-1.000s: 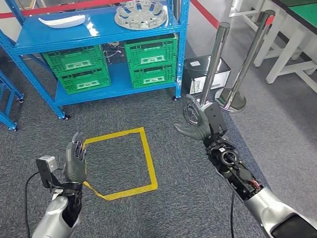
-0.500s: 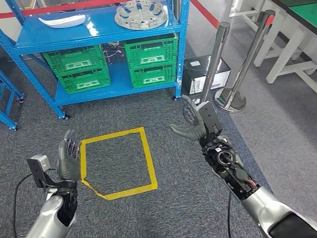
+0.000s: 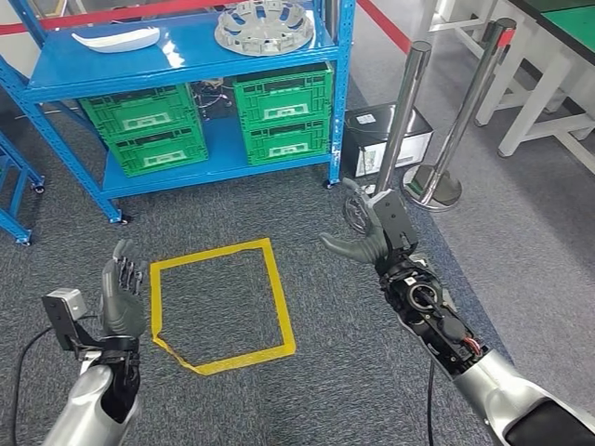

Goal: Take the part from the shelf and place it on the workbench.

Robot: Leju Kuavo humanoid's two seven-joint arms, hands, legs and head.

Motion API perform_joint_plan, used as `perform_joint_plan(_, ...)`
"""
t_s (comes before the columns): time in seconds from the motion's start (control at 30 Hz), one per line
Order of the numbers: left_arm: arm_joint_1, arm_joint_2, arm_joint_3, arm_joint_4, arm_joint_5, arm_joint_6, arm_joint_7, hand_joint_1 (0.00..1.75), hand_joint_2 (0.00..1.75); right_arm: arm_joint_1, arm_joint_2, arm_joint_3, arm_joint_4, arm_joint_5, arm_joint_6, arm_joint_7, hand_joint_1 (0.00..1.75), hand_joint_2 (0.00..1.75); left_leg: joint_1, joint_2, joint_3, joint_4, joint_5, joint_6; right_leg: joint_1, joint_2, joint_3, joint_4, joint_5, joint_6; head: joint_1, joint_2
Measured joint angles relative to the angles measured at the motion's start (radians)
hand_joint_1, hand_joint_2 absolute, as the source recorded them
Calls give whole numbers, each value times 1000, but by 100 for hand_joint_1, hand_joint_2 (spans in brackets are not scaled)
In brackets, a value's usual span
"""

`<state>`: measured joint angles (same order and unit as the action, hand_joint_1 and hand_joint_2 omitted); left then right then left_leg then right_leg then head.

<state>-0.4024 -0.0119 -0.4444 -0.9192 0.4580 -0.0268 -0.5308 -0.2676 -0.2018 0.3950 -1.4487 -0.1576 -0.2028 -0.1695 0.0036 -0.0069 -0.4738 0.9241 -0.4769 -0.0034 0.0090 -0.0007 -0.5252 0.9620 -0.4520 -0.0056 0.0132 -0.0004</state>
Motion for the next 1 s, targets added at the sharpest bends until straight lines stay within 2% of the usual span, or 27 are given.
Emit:
perform_joint_plan(0.07, 2, 3, 0, -13, -2, 4, 1, 0, 0, 0, 0, -3, -4, 0, 1, 3, 0, 175, 0, 0, 0, 0, 0, 0, 0, 0, 0, 0, 0, 0, 0, 0)
perform_joint_plan(0.13, 3, 8, 0, -29, -4, 8, 6, 0, 0, 0, 0, -5, -9, 0, 2, 7, 0, 175, -2, 0, -3, 5, 0, 4, -4, 0, -1, -1, 3, 5, 0, 0)
perform_joint_plan(0.2, 5, 14, 0, -47, -4, 14, 13, 0, 0, -1, 0, -5, -16, 0, 2, 13, 0, 175, -6, 0, -6, 2, 3, 14, -8, 0, -3, -8, 9, 13, 0, 0)
perform_joint_plan(0.27, 8, 18, 0, -67, -3, 18, 19, 0, 0, -2, -1, -6, -27, 1, 2, 17, 0, 175, 1, 2, 10, -36, 19, 23, -7, 0, -9, -10, 7, 18, 1, 0)
perform_joint_plan(0.3, 9, 19, 0, -77, -2, 19, 22, 0, 0, -4, -1, -7, -31, 2, 1, 20, 0, 175, 6, 4, 21, -57, 28, 27, -6, 0, -21, 12, -4, 22, 3, 0)
perform_joint_plan(0.33, 11, 20, 0, -85, -2, 19, 26, 0, 0, -5, -1, -8, -34, 2, -2, 22, 0, 175, 12, 6, 31, -73, 34, 29, -8, 1, -49, 62, -24, 27, 7, 0)
perform_joint_plan(0.4, 15, 21, 0, -92, -2, 17, 31, 0, 0, -5, -2, -8, -35, 3, -8, 26, 0, 175, 15, 7, 37, -80, 34, 28, -18, 2, -124, 200, -68, 41, 11, 0)
perform_joint_plan(0.43, 18, 21, 0, -94, -2, 15, 32, 0, 0, -1, -3, -8, -35, 3, -12, 27, 0, 175, 19, 7, 38, -78, 30, 24, -26, 2, -158, 252, -74, 49, 12, 0)
perform_joint_plan(0.47, 20, 21, 0, -94, -2, 12, 32, 0, 0, 2, -3, -8, -36, 2, -14, 29, 0, 175, 24, 6, 41, -74, 24, 18, -34, 2, -174, 264, -60, 58, 13, 0)
perform_joint_plan(0.5, 21, 21, 0, -94, -2, 9, 32, 0, 0, 4, -3, -8, -36, 2, -17, 29, 0, 175, 31, 5, 44, -67, 16, 10, -43, 0, -172, 239, -27, 69, 14, 0)
perform_joint_plan(0.53, 21, 21, 0, -94, -2, 7, 31, 0, 0, 5, -4, -8, -37, 1, -19, 29, 0, 175, 39, 4, 47, -55, 3, 0, -53, -1, -153, 178, 17, 82, 15, 0)
perform_joint_plan(0.57, 20, 22, 0, -95, -3, 5, 31, 0, 0, 5, -4, -8, -37, 1, -20, 30, 0, 175, 43, 2, 45, -40, -11, -13, -58, -2, -131, 123, 45, 99, 19, 0)
perform_joint_plan(0.6, 18, 23, 0, -95, -3, 4, 30, 0, 0, 4, -4, -7, -38, 0, -20, 30, 0, 175, 45, 2, 39, -20, -24, -25, -63, 0, -110, 76, 58, 106, 25, 0)
perform_joint_plan(0.63, 17, 24, 0, -96, -4, 3, 28, 0, 0, 5, -4, -7, -40, 0, -20, 31, 0, 175, 44, 1, 29, -4, -32, -35, -65, 3, -102, 55, 55, 104, 30, 0)
perform_joint_plan(0.67, 16, 25, 0, -96, -3, 2, 27, 0, 0, 8, -4, -6, -41, 0, -21, 31, 0, 175, 40, 0, 17, 6, -35, -42, -64, 6, -104, 59, 40, 96, 30, 0)
perform_joint_plan(0.7, 16, 25, 0, -97, -3, 1, 26, 0, 0, 10, -4, -6, -43, -1, -20, 31, 0, 175, 40, 0, 10, 11, -36, -45, -66, 9, -110, 61, 35, 82, 28, 0)
perform_joint_plan(0.77, 17, 27, 0, -98, 0, 0, 25, 0, 0, 14, -4, -4, -45, -1, -19, 30, 0, 175, 42, 1, 0, 22, -46, -49, -65, 13, -117, 72, 27, 64, 16, 0)
perform_joint_plan(0.8, 17, 27, 0, -99, 1, 0, 25, 0, 0, 13, -4, -4, -46, -1, -17, 30, 0, 175, 43, 2, -15, 54, -63, -49, -64, 15, -114, 72, 23, 57, 15, 0)
perform_joint_plan(0.83, 17, 27, 0, -99, 1, 0, 25, 0, 0, 14, -4, -4, -47, -1, -17, 30, 0, 175, 42, 4, -42, 111, -89, -49, -62, 16, -107, 69, 19, 50, 13, 0)
perform_joint_plan(0.9, 23, 27, 0, -100, 2, 0, 24, 0, 0, 19, -5, -4, -47, -1, -16, 29, 0, 175, 35, 5, -127, 266, -143, -42, -53, 16, -89, 57, 14, 42, 10, 0)
perform_joint_plan(0.93, 26, 27, 0, -100, 2, 0, 24, 0, 0, 23, -5, -4, -46, -1, -16, 30, 0, 175, 29, 5, -169, 327, -151, -35, -47, 17, -79, 51, 10, 37, 10, 0)
perform_joint_plan(0.97, 29, 27, 0, -100, 2, 0, 24, 0, 0, 25, -5, -4, -46, -1, -15, 30, 0, 175, 22, 5, -198, 353, -135, -25, -40, 18, -69, 48, 6, 32, 10, 0)
perform_joint_plan(1.0, 30, 28, 0, -100, 2, 0, 24, 0, 0, 26, -5, -3, -46, -1, -15, 30, 0, 175, 14, 5, -210, 338, -98, -10, -33, 19, -58, 45, 1, 27, 10, 0)
